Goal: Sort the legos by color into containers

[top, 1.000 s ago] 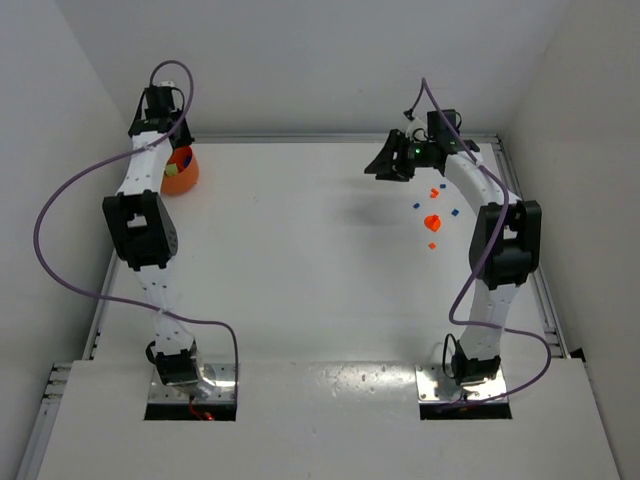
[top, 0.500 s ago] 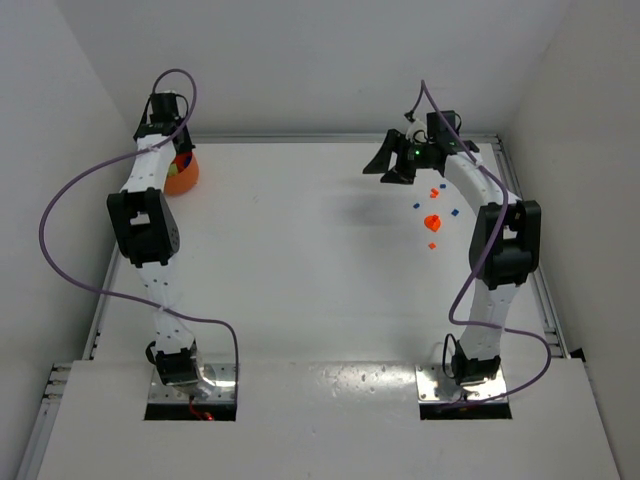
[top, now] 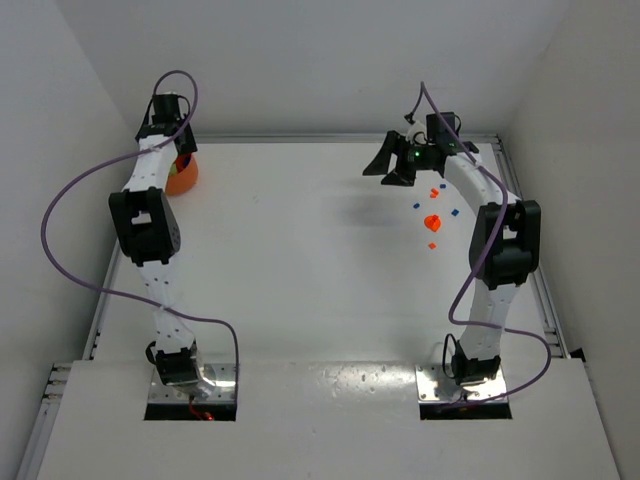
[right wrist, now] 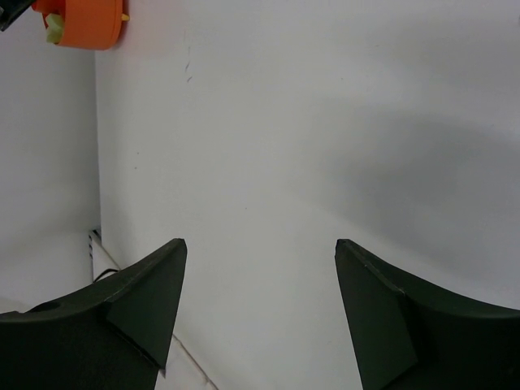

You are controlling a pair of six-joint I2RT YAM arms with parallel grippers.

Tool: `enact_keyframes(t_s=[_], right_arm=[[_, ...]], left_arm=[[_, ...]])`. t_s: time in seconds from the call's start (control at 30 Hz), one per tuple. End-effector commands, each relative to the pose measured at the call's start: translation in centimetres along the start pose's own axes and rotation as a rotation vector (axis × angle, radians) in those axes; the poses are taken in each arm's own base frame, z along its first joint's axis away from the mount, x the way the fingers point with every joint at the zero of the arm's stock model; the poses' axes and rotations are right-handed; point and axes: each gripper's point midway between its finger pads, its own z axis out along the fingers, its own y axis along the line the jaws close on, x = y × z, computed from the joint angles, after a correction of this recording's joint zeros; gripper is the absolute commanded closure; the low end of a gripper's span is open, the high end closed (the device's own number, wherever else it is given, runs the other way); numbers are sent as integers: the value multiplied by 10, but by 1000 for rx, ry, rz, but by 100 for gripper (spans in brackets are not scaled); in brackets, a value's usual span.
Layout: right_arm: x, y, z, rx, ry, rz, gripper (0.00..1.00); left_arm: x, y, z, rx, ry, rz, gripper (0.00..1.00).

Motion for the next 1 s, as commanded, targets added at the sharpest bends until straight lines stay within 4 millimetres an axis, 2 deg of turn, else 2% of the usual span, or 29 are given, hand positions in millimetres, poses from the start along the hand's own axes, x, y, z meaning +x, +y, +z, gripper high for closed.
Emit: enact_keyframes(t_s=[0.0,0.23,0.4,0.47,0.5,0.63,0.67,0.8,0.87,0.9,0.93,0.97], right_arm=[[-11,11,-12,-15,-41,-45,26],[-9,7,-11,-2,-39,-48,26],[-9,9,-12,-5,-46,-54,26],[-5,9,-12,-19,-32,-49,26],[-6,13,-12,-38,-35,-58,27],[-3,29,-12,-141,-21,-65,30],[3,31,-6,-152,-1,-64,30],[4,33,-6,-163,4,-64,33],[2,36,-9,-166,-2,-71,34],[4,25,-9,-133,-4,-60,36],[-2,22,-12,-92,-34,-69,38],[1,11,-15,-48,-24,-48,39]], left_arm=[[-25,1,-4,2,-68,-23,52],[-28,-4,-9,32,-73,-24,51],[-36,-9,-17,69,-87,-17,54],[-42,-12,-27,94,-99,-18,54],[-49,-14,-32,107,-121,-21,54],[-54,-20,-41,148,-141,-32,52],[-54,-21,-41,157,-139,-32,52],[-58,-21,-45,158,-148,-33,52],[-59,-22,-54,174,-152,-32,53],[-63,-29,-60,220,-158,-20,53],[-60,-33,-64,247,-151,-17,53],[-60,-36,-75,277,-153,-15,53]])
